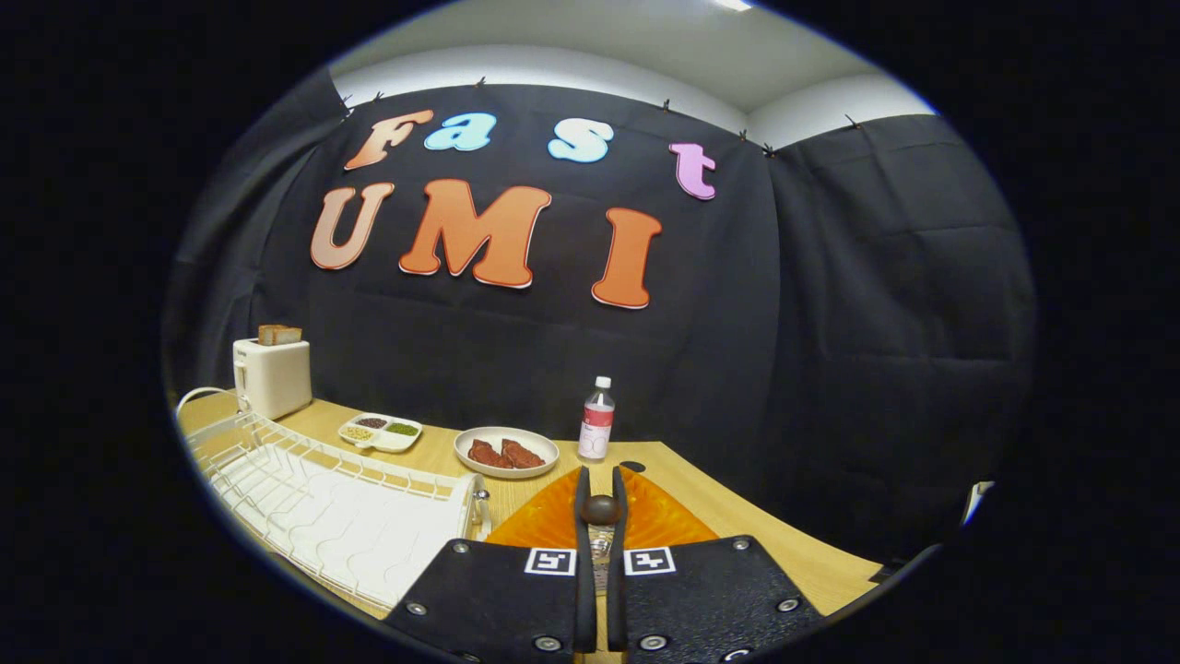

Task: Take the plate from the dish rack, then take the spoon from the basket and place it into the plate.

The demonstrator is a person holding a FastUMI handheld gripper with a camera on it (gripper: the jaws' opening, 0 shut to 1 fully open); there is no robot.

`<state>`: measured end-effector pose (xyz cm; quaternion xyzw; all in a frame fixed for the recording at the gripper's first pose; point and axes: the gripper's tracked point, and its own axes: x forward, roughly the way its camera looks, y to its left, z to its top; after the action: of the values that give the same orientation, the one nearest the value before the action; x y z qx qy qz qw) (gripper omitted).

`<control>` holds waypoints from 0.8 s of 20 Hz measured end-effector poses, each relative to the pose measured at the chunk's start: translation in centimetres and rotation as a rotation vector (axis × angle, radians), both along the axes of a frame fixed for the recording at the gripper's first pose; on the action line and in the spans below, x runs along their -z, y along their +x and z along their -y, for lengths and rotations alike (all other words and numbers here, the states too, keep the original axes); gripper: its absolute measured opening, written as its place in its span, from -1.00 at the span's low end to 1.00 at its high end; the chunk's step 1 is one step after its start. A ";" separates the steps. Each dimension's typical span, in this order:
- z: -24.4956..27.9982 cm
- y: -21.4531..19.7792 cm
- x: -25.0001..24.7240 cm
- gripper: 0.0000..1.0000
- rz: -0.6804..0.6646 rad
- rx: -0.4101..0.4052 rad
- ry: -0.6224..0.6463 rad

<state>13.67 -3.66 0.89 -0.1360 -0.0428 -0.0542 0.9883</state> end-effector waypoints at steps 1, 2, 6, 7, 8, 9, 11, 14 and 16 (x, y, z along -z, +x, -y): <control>-0.3 -0.8 -0.6 -0.91 0.010 -0.006 -0.001; -0.8 -1.6 -1.2 -0.91 0.016 -0.015 -0.002; -2.7 -5.1 -2.9 -0.91 0.040 -0.052 0.001; -3.4 -6.1 -3.0 -0.91 0.038 -0.067 0.005; -4.1 -7.1 -3.0 -0.91 0.033 -0.086 0.013; -5.0 -8.1 -3.0 -0.91 0.029 -0.107 0.022; -6.7 -10.1 -2.5 -0.91 0.018 -0.150 0.033; -9.6 -12.5 -1.1 -0.91 -0.009 -0.215 0.040; -11.5 -14.2 0.0 -0.91 -0.029 -0.259 0.055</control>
<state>-0.51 7.82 0.85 -0.1029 -0.0445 0.0746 0.9909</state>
